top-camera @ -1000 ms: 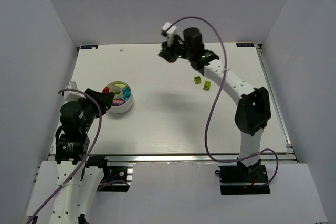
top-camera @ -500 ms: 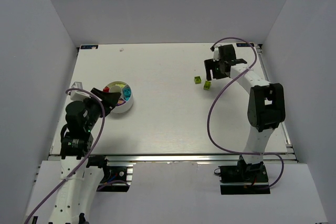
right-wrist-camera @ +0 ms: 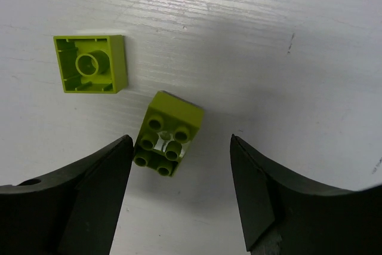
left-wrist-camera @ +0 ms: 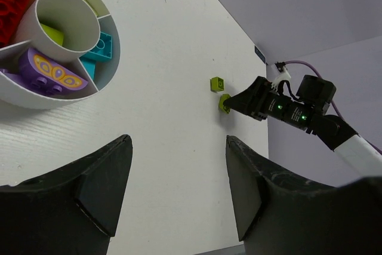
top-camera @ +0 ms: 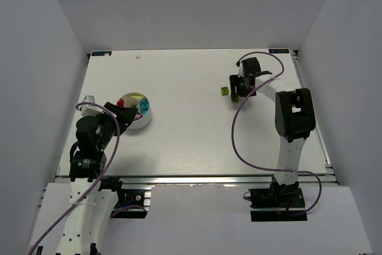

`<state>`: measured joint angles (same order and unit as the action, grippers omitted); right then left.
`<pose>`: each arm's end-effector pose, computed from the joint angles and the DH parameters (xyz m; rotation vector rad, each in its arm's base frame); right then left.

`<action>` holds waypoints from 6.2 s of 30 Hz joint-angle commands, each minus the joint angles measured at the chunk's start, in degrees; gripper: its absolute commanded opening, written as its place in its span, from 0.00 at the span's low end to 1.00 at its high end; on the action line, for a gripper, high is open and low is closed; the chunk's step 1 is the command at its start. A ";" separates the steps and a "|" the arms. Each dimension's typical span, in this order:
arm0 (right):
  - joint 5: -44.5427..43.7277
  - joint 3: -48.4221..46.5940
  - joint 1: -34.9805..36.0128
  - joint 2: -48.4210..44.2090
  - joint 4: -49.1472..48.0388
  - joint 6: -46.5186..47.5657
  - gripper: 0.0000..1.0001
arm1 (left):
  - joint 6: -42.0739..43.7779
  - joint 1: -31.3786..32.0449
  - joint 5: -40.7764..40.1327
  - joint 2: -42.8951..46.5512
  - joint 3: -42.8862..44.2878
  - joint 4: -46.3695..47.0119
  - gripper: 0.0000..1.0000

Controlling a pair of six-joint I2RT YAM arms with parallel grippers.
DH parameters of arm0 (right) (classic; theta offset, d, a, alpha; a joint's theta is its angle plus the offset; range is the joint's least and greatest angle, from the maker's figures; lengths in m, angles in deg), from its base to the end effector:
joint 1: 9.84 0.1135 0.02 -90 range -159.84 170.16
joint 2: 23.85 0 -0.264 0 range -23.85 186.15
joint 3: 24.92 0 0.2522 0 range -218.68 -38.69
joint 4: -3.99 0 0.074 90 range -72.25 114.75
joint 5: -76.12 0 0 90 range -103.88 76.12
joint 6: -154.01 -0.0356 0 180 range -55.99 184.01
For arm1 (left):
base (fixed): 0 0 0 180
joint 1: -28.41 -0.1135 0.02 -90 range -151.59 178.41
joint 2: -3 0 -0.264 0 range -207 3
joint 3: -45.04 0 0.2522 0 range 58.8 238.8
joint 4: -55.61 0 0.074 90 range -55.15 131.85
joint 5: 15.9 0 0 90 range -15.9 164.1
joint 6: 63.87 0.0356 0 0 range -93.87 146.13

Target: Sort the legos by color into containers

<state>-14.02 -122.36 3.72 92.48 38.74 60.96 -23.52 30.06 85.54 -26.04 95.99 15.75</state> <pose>0.4284 0.1032 0.1802 -0.2290 2.5004 0.1161 0.1265 -0.0107 0.3022 -0.6642 1.8415 -0.7909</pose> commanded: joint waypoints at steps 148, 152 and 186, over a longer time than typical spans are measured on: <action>-3.29 -5.35 6.92 5.13 -10.27 -7.15 0.75 | -0.98 -0.16 -3.18 1.09 2.71 2.64 0.78; -3.11 -5.88 6.83 6.18 -10.27 -7.50 0.73 | -0.98 -0.16 -3.36 1.17 2.54 2.38 0.78; 34.51 -25.11 32.57 6.25 -18.53 17.38 0.00 | 0.52 -0.16 -3.62 5.21 0.78 2.91 0.78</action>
<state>18.85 -142.34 34.67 95.47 23.13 77.64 -23.85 30.06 82.19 -21.80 96.67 19.40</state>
